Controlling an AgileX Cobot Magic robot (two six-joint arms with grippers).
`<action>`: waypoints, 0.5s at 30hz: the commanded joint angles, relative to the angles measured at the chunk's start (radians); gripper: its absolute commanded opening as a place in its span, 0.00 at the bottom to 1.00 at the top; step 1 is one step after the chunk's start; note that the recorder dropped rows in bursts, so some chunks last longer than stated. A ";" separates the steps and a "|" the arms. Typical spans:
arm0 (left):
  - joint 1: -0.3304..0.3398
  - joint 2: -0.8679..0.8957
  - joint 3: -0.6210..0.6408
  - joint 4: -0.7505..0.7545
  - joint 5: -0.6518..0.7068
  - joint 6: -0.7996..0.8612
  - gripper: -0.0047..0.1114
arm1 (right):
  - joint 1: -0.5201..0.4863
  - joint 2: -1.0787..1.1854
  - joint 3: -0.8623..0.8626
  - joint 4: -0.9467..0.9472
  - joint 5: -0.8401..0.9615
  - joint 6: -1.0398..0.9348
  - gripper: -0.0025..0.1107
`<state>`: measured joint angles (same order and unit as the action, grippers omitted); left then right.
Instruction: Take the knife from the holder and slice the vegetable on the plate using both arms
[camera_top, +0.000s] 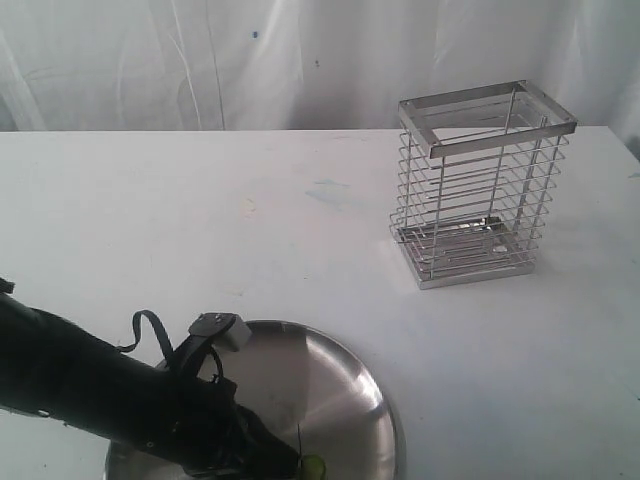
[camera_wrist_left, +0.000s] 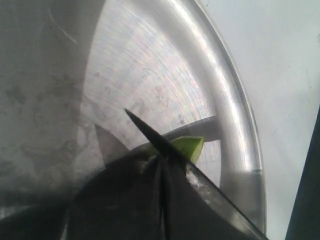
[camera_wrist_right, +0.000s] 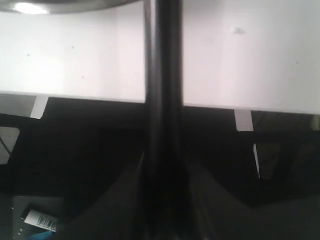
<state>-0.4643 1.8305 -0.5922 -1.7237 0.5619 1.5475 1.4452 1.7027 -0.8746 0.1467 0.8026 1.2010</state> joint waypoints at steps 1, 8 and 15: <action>-0.005 0.012 0.000 -0.021 -0.015 -0.002 0.04 | 0.000 0.000 0.036 0.049 -0.005 -0.055 0.02; -0.005 0.012 0.000 -0.021 0.005 -0.006 0.04 | -0.052 -0.002 0.030 0.105 -0.034 -0.136 0.02; 0.042 -0.072 0.000 -0.007 0.051 -0.017 0.04 | -0.050 -0.031 0.013 0.068 -0.035 -0.121 0.02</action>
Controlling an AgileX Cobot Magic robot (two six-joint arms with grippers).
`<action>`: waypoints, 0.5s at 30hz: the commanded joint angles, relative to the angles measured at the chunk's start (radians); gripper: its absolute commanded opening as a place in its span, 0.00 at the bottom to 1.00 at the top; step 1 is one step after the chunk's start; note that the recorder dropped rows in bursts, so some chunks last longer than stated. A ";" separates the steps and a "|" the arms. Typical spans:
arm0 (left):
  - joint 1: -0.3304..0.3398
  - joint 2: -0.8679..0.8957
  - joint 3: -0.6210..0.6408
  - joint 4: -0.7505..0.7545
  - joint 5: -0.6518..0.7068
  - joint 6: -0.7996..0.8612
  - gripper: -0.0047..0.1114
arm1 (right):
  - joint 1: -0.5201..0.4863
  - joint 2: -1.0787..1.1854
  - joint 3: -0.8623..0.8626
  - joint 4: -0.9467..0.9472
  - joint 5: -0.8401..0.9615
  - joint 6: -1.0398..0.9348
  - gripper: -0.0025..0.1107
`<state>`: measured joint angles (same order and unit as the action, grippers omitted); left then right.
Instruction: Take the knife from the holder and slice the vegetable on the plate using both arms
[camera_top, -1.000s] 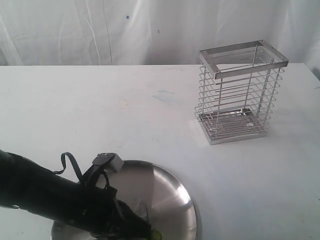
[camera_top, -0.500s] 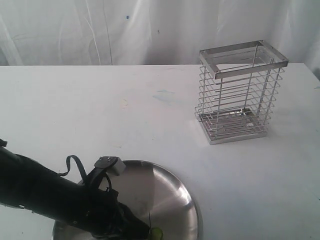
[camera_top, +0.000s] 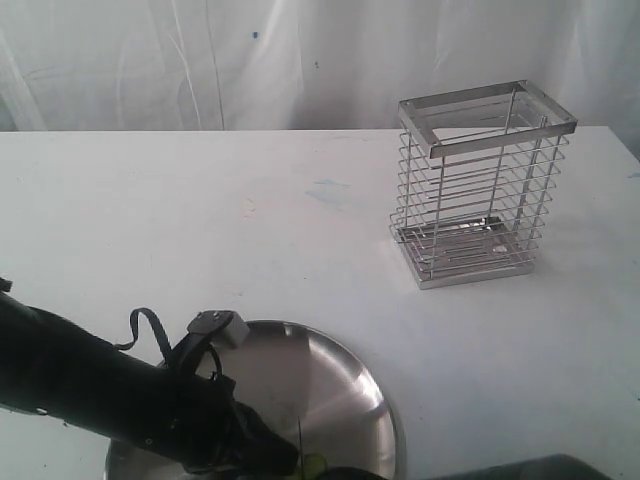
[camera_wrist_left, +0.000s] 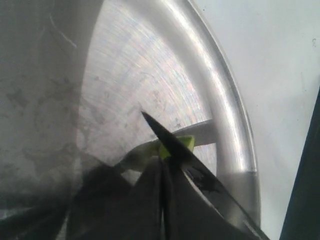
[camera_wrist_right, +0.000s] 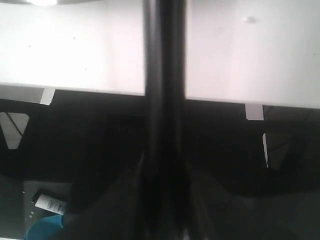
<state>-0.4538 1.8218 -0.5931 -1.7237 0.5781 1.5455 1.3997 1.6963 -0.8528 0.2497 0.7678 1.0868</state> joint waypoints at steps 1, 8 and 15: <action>0.048 -0.088 0.000 0.004 0.026 -0.034 0.04 | -0.004 -0.027 -0.008 -0.035 0.004 -0.007 0.02; 0.113 -0.206 0.000 0.036 0.168 -0.073 0.04 | -0.004 -0.029 -0.008 -0.042 0.009 -0.009 0.02; 0.064 -0.205 0.023 0.078 0.113 -0.073 0.04 | -0.004 -0.029 -0.008 -0.139 0.026 0.085 0.02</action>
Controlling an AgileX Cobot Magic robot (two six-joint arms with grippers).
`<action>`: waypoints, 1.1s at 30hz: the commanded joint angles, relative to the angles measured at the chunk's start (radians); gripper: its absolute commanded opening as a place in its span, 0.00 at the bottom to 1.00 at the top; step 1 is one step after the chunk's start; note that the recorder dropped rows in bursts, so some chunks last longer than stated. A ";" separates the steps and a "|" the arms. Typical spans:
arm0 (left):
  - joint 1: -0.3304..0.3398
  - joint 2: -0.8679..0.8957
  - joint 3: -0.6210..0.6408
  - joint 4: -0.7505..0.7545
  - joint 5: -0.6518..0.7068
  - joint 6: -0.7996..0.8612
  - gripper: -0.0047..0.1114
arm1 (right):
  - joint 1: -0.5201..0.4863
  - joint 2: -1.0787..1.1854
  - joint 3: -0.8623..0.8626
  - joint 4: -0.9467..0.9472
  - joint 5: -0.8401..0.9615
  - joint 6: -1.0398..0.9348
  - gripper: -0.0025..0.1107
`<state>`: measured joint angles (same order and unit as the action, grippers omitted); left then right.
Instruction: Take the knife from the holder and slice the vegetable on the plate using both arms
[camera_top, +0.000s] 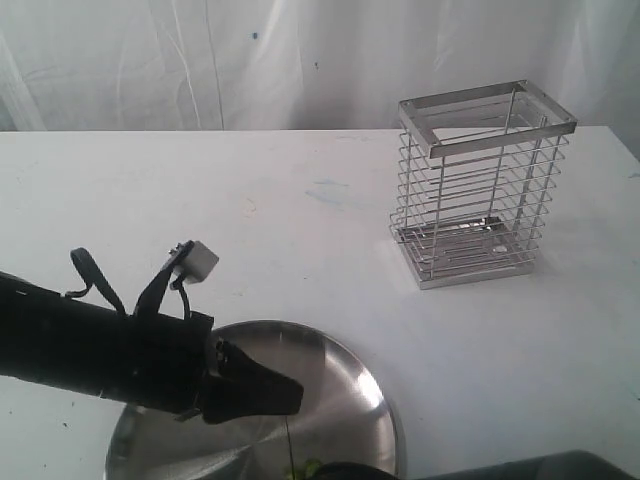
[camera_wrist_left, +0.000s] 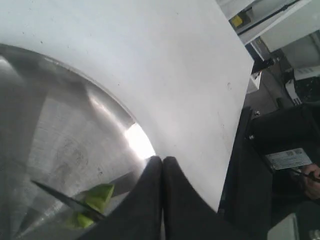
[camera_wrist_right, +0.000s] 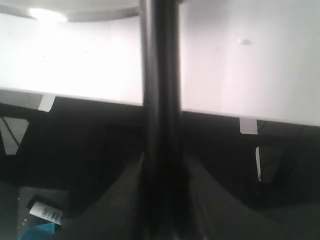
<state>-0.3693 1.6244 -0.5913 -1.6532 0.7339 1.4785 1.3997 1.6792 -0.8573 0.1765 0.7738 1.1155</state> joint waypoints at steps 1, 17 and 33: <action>-0.021 -0.008 0.025 0.005 -0.051 -0.004 0.04 | -0.004 -0.012 -0.004 -0.073 0.025 0.063 0.02; -0.021 0.000 0.032 -0.040 -0.042 0.021 0.04 | -0.004 -0.012 0.000 -0.081 0.010 0.067 0.02; -0.021 0.029 0.032 -0.044 -0.024 0.021 0.04 | -0.004 -0.012 0.023 -0.078 0.006 0.067 0.02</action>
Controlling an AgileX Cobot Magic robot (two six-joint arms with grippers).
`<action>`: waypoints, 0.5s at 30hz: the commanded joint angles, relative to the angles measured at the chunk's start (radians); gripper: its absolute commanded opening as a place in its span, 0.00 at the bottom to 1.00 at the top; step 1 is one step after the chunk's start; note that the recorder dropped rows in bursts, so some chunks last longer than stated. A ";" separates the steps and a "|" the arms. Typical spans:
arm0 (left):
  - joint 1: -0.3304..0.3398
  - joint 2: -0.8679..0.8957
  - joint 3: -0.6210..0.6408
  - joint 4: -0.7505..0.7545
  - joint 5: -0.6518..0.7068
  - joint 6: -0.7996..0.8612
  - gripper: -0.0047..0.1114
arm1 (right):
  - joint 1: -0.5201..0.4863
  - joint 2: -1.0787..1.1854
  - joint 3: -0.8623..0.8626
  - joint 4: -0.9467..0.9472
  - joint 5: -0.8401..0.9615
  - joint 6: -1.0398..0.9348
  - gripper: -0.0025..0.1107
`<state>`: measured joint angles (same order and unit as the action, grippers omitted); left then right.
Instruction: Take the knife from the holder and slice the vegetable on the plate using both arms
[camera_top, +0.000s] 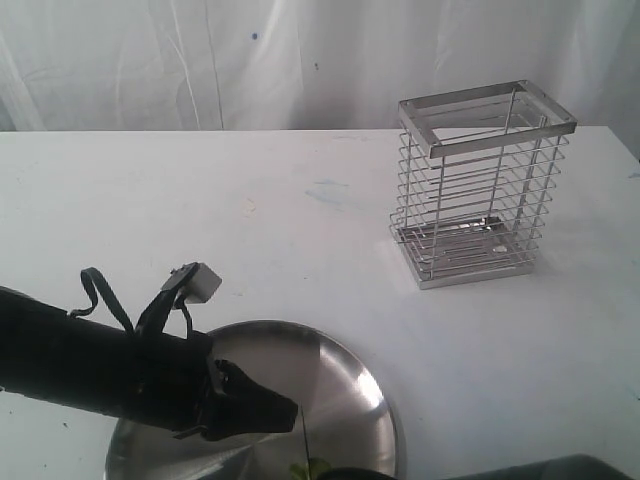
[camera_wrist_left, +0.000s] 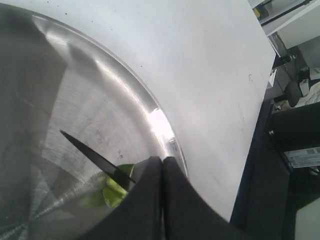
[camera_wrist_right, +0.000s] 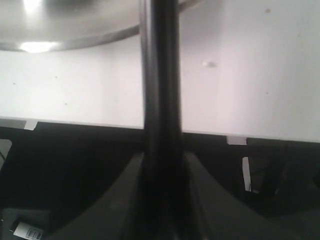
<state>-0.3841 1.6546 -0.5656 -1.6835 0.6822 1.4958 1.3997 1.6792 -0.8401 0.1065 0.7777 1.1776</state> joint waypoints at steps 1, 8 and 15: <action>-0.006 -0.001 0.006 -0.014 0.027 0.003 0.04 | -0.004 -0.012 0.005 -0.008 0.002 0.005 0.02; -0.007 0.043 0.006 -0.058 0.018 0.051 0.04 | -0.004 -0.012 0.005 -0.008 0.002 0.005 0.02; -0.007 0.125 0.006 -0.061 0.049 0.078 0.04 | -0.004 -0.012 0.005 -0.003 -0.001 0.003 0.02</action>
<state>-0.3841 1.7658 -0.5656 -1.7230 0.6945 1.5567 1.3997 1.6792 -0.8401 0.1065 0.7754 1.1776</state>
